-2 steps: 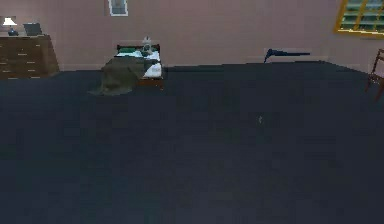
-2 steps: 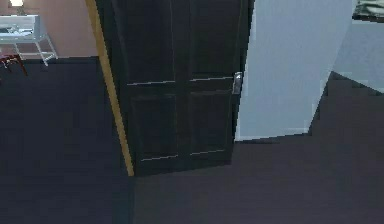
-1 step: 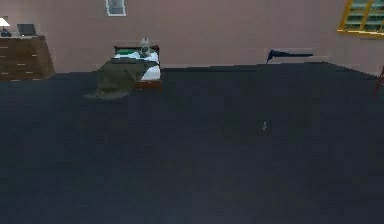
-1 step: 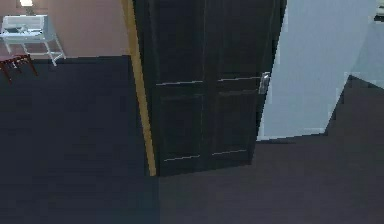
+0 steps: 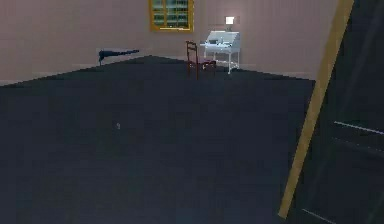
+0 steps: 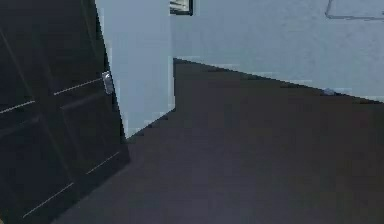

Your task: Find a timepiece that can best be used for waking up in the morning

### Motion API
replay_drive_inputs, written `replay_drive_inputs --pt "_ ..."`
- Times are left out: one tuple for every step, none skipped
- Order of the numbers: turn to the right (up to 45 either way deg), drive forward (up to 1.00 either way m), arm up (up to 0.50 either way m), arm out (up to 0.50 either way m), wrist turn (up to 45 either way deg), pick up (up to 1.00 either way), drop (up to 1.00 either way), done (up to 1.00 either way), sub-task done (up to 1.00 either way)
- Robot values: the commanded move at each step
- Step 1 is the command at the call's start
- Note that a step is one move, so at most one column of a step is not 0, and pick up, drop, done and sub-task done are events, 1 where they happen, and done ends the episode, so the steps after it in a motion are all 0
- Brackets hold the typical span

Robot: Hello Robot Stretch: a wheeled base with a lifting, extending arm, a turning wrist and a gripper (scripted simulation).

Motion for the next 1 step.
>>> replay_drive_inputs --pt "33.0 0.00 0.00 0.00 0.0 0.00 0.00 0.00 0.00"
